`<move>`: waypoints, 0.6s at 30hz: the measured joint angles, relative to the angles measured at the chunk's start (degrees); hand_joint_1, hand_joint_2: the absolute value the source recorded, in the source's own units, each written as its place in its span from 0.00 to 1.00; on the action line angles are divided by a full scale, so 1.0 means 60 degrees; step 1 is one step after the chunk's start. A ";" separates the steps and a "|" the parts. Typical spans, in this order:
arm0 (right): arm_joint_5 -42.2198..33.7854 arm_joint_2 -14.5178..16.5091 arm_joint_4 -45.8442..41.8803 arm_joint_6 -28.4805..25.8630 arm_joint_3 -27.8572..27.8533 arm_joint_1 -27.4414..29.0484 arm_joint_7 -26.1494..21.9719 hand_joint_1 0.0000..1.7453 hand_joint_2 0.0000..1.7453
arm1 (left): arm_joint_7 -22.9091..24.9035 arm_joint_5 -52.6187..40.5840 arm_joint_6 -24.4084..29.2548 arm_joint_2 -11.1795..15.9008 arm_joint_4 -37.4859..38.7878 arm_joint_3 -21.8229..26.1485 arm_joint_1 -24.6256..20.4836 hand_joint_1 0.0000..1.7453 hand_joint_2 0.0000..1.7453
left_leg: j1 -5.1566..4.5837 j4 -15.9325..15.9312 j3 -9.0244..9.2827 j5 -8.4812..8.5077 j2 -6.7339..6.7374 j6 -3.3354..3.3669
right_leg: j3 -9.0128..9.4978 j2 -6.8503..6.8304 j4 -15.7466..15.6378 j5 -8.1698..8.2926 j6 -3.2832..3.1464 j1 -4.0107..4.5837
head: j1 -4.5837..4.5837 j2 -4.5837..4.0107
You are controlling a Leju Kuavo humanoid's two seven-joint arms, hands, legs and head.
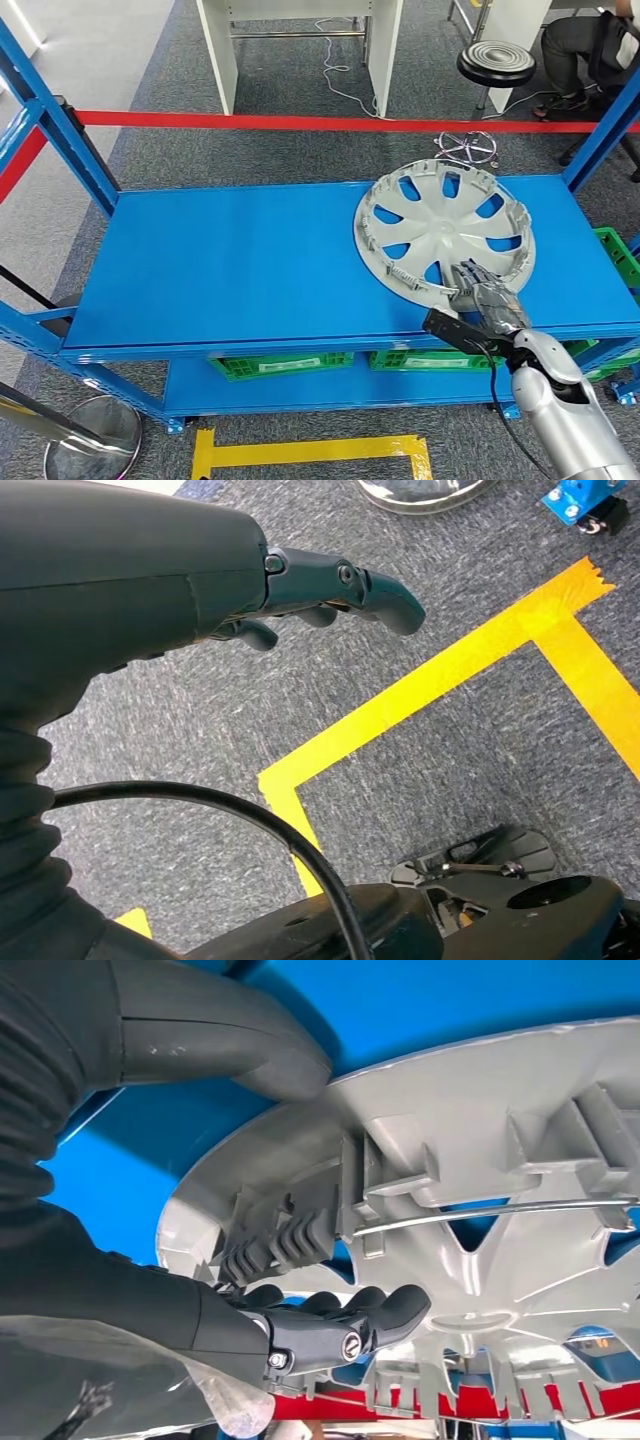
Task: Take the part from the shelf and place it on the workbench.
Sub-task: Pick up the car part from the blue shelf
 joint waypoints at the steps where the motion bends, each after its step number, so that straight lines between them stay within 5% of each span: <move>1: -0.0052 0.0000 0.0051 0.0035 0.0003 -0.0053 0.0000 0.00 1.00 | 0.0000 0.0010 0.0004 0.0005 0.0000 0.0000 -0.0001 0.00 1.00 | 0.0000 0.0000 -0.0001 0.0000 0.0000 0.0000 | 0.0000 0.0001 0.0000 0.0000 0.0000 0.0000 | 0.0000 0.0000; 9: -0.0528 0.0000 0.0852 0.0341 0.0054 -0.0705 -0.0067 0.00 1.00 | -0.0008 0.0135 0.0009 0.0077 0.0000 -0.0004 -0.0004 0.00 1.00 | 0.0000 0.0000 0.0001 0.0009 0.0000 -0.0001 | 0.0000 0.0000 0.0000 0.0006 0.0004 0.0000 | 0.0001 0.0000; 13: -0.0641 0.0000 0.1076 0.0343 0.0074 -0.0835 -0.0114 1.00 1.00 | -0.0048 0.0204 0.0017 0.0114 0.0000 -0.0004 0.0000 0.00 1.00 | 0.0000 0.0000 0.0002 0.0010 0.0001 0.0000 | 0.0000 0.0001 0.0000 0.0007 0.0004 0.0000 | 0.0000 0.0000; 18: -0.0781 -0.0009 0.1150 0.0347 0.0079 -0.0885 -0.0219 1.00 1.00 | -0.0149 0.0284 0.0035 0.0154 0.0007 -0.0004 0.0015 0.00 1.00 | 0.0000 0.0000 0.0003 0.0010 0.0001 0.0000 | -0.0001 0.0001 0.0000 0.0008 0.0005 0.0000 | 0.0001 0.0000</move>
